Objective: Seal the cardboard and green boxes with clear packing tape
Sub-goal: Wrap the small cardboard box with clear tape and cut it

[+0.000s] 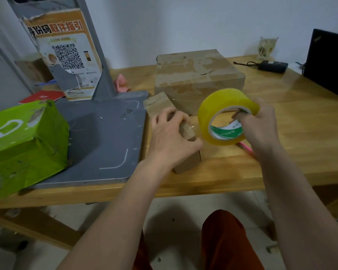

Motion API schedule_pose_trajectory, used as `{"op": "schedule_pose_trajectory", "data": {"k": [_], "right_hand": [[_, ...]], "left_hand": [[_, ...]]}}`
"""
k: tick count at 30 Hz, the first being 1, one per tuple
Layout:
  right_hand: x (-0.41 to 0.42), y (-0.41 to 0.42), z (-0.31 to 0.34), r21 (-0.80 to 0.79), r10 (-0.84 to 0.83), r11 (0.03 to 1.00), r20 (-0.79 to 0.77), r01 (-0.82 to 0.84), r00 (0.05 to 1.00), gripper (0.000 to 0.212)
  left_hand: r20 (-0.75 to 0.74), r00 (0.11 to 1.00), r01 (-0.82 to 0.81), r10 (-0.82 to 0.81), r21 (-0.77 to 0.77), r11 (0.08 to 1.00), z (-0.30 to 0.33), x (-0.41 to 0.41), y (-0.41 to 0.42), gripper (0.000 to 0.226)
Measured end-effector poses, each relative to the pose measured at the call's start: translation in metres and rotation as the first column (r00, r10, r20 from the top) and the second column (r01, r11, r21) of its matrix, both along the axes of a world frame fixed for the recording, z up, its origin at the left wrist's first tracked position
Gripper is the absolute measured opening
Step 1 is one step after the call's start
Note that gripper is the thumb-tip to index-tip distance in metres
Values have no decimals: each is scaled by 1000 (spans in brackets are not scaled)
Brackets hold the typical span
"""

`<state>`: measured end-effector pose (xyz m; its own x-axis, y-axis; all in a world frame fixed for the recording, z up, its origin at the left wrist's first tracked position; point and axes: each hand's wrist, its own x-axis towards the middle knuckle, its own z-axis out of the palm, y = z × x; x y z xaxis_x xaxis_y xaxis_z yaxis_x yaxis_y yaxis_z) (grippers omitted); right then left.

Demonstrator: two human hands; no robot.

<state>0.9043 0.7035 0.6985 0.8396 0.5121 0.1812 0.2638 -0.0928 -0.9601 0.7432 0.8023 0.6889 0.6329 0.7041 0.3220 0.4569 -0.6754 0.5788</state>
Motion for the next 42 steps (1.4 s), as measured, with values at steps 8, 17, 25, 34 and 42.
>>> {"op": "schedule_pose_trajectory", "data": {"k": [8, 17, 25, 34, 42], "right_hand": [[-4, 6, -24, 65, 93, 994, -160, -84, 983, 18], [-16, 4, -18, -74, 211, 975, 6, -210, 977, 14], [-23, -2, -5, -139, 214, 971, 125, -197, 969, 26], [-54, 13, -30, 48, 176, 984, -306, -169, 936, 31], [-13, 2, -29, 209, 87, 978, -498, 22, 863, 19]], "left_hand": [[58, 998, 21, -17, -68, 997, -1, -13, 3, 39], [-121, 974, 118, -192, -450, 885, 19, -39, 18, 63], [228, 958, -12, 172, -570, 822, 10, -27, 9, 66], [580, 751, 151, 316, -616, 773, -31, -13, -23, 47], [624, 644, 60, 442, -617, 785, -40, -18, -25, 48]]}}
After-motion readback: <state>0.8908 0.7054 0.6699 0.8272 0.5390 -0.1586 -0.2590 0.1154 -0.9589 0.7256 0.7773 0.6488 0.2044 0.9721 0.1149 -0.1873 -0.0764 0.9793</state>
